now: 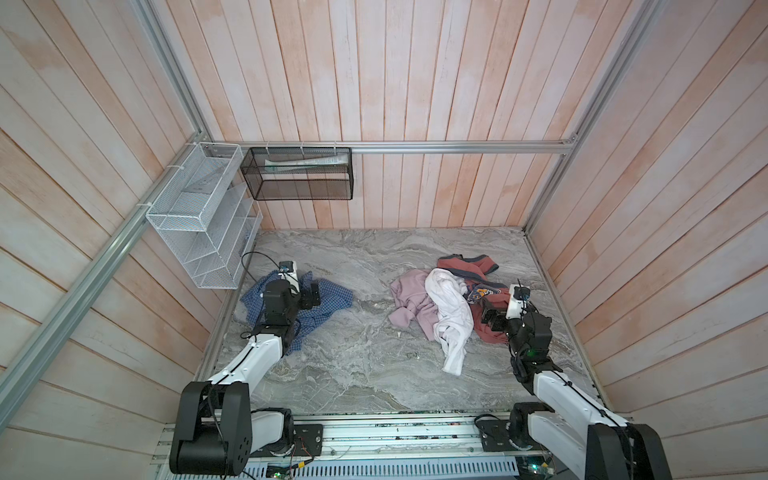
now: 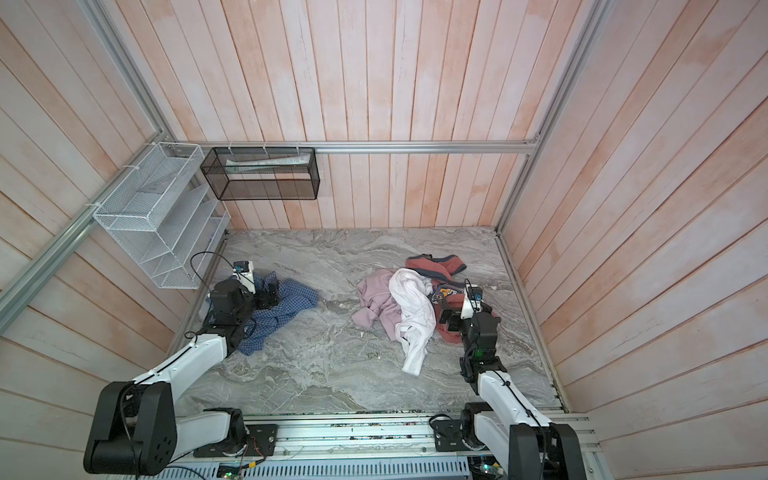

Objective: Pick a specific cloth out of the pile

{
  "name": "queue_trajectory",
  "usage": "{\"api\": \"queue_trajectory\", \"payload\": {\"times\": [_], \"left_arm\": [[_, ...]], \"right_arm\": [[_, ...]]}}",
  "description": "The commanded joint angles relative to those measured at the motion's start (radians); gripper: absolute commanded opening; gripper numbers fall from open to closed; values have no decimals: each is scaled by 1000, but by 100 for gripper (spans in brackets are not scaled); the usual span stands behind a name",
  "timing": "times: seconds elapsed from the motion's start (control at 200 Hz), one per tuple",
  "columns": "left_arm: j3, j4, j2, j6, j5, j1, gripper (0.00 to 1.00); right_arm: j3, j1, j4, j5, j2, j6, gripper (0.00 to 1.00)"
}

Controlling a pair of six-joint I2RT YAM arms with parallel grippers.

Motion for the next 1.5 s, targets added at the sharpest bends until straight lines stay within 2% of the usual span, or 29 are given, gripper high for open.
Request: {"api": "queue_trajectory", "payload": {"times": [0.0, 0.06, 0.16, 0.205, 0.265, 0.305, 0.485, 0.59, 0.63, 0.68, 0.75, 0.785, 0.825, 0.91, 0.99, 1.085, 1.155, 1.226, 1.311, 1.496], "left_arm": [[-5, 212, 16, 43, 46, 39, 100], [-27, 246, 26, 40, 40, 68, 100], [-139, 465, 46, 22, 29, 110, 100], [-159, 511, 65, 5, 34, 134, 100], [-139, 469, 67, 5, 59, 160, 100], [-144, 500, 75, 17, 56, 169, 100], [-145, 520, 87, 27, 72, 210, 100], [-174, 498, 40, -32, 111, 199, 100], [-190, 502, 22, -23, 75, 165, 100], [-201, 515, 18, -18, 29, 137, 100], [-185, 471, 23, -18, 60, 121, 100], [-183, 461, 31, 2, 38, 97, 100], [-201, 503, 53, 17, -8, 66, 100], [-235, 587, 132, 13, -38, 58, 100], [-287, 768, 221, -7, -85, 56, 100], [-302, 880, 298, -1, -82, 53, 100], [-283, 782, 267, -5, -77, 53, 100], [-295, 846, 288, -1, -82, 52, 100], [-285, 794, 272, -1, -84, 50, 100], [-296, 829, 278, 45, -84, 16, 100]], "right_arm": [[-18, -12, 231, 54, 84, -34, 98], [-28, -15, 306, 76, 149, -47, 98], [-41, -25, 452, 97, 262, -51, 98], [-30, -28, 478, 96, 292, -66, 98], [0, -42, 476, 79, 331, -50, 98], [14, -52, 489, 52, 369, -39, 98], [-11, -55, 737, 38, 556, -38, 98], [22, -58, 601, 32, 511, -43, 98], [45, -57, 544, 29, 505, -41, 98], [50, -58, 548, 25, 517, -38, 98], [50, -60, 549, 25, 515, -37, 98], [53, -60, 541, 22, 513, -39, 98], [53, -61, 542, 22, 513, -37, 98], [53, -60, 545, 23, 513, -37, 98], [53, -61, 544, 23, 514, -36, 98], [53, -61, 543, 23, 514, -36, 98], [53, -61, 542, 22, 514, -34, 98], [53, -61, 542, 22, 513, -36, 98], [53, -61, 542, 22, 513, -36, 98], [53, -61, 542, 21, 514, -35, 98]]}}
